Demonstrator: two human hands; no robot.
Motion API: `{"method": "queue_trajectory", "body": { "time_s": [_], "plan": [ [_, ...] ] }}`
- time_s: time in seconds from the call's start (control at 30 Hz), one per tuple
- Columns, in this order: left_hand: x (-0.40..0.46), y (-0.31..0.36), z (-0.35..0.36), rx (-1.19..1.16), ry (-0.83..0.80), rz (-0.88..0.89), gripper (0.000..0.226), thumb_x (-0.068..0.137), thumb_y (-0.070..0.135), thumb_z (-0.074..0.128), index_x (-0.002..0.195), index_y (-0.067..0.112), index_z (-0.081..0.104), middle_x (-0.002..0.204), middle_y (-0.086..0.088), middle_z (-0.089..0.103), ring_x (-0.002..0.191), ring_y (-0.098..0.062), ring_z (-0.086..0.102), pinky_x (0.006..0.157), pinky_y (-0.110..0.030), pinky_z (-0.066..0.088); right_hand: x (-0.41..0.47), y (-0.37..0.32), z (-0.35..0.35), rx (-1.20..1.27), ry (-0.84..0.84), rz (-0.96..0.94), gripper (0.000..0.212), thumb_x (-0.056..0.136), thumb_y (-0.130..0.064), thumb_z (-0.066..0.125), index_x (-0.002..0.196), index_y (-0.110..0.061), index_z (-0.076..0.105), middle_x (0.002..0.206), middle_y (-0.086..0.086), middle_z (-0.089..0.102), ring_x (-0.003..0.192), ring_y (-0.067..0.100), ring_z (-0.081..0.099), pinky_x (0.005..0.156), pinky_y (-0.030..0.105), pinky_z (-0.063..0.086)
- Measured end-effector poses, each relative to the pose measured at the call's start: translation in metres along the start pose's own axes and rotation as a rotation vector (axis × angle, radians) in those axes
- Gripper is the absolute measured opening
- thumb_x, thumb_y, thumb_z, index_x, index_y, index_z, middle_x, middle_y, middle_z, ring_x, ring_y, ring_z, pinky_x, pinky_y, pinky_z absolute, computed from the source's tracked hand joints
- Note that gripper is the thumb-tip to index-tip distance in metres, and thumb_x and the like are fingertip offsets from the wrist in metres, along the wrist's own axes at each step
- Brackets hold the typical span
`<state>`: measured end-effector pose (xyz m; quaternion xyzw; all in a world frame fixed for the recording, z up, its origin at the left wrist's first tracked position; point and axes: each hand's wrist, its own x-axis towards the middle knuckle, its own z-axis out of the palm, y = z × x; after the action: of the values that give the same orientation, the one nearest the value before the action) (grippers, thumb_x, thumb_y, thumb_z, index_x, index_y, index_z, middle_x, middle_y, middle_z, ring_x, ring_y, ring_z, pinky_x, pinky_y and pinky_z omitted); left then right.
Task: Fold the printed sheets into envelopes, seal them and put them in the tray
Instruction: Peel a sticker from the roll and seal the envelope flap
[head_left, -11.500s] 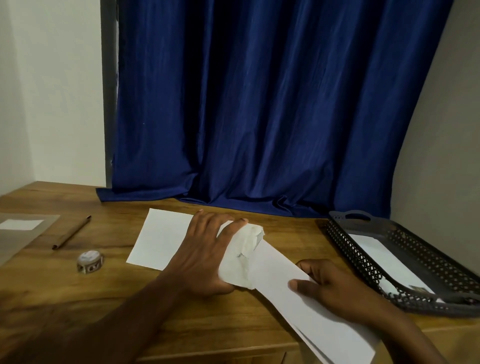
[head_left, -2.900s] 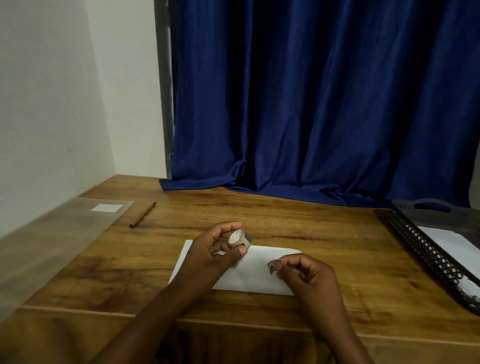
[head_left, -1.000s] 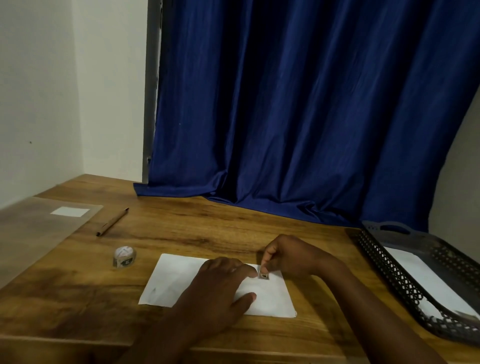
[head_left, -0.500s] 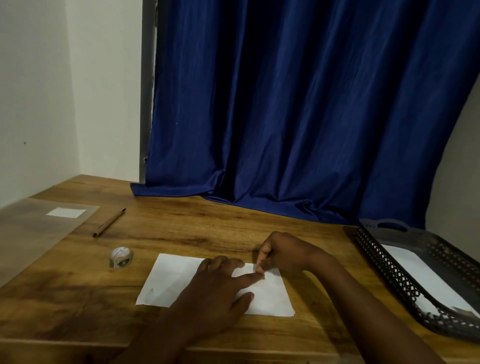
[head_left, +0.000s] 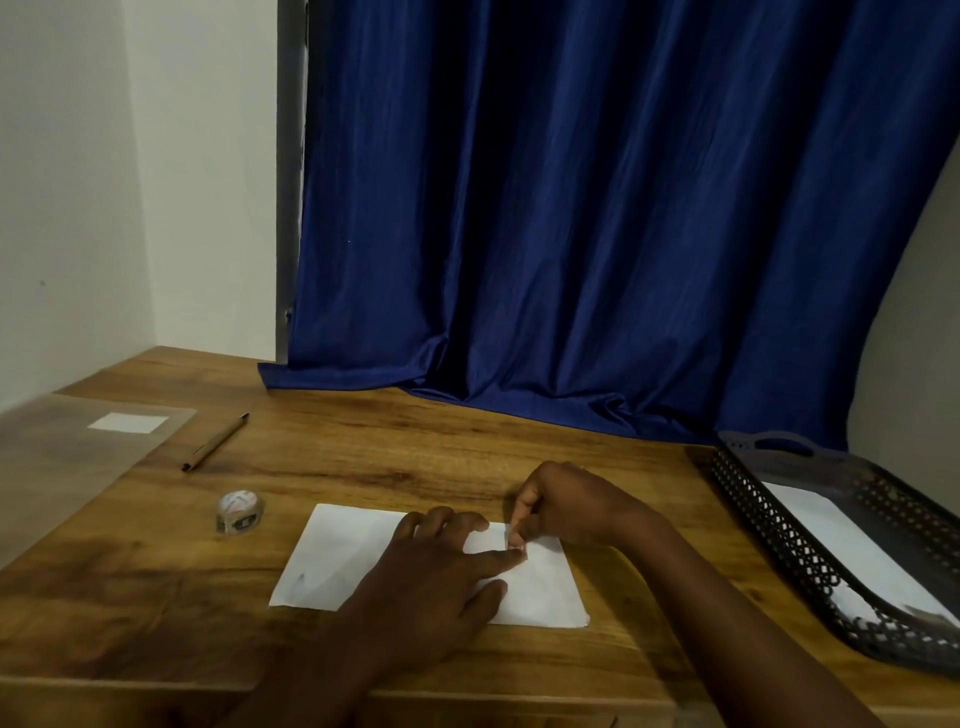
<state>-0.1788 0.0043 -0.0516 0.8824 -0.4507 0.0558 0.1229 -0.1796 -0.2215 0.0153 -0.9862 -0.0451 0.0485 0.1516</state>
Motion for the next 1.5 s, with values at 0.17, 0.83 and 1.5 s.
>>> {"method": "queue_trajectory", "body": {
  "time_s": [0.17,0.83,1.5],
  "plan": [
    [-0.001,0.000,-0.002,0.009,0.001,0.016,0.049,0.101,0.061,0.024,0.150,0.059,0.021,0.161,0.013,0.022,0.147,-0.013,0.013,0.122,-0.044,0.011,-0.003,0.012,0.012,0.089,0.123,0.027,0.016,0.069,-0.042,0.086,0.081,-0.039,0.075,0.085,-0.019,0.073,0.083,0.001,0.065,0.079,0.034,0.059],
    [-0.002,-0.001,0.002,0.002,0.007,0.018,0.048,0.101,0.061,0.023,0.149,0.060,0.022,0.161,0.015,0.020,0.146,-0.011,0.012,0.122,-0.043,0.011,0.002,0.032,0.058,0.151,0.448,0.172,0.074,0.055,-0.086,0.060,0.112,-0.040,0.064,0.123,-0.014,0.056,0.120,0.011,0.045,0.098,0.033,0.042],
    [-0.003,0.002,-0.001,-0.061,0.045,-0.008,0.047,0.099,0.063,0.033,0.142,0.046,0.041,0.159,0.016,0.026,0.145,-0.008,0.017,0.121,-0.038,0.014,0.000,0.031,0.065,0.134,0.494,0.167,0.058,0.070,-0.078,0.061,0.114,-0.042,0.063,0.127,-0.015,0.056,0.121,0.011,0.045,0.103,0.040,0.042]
  ]
}}
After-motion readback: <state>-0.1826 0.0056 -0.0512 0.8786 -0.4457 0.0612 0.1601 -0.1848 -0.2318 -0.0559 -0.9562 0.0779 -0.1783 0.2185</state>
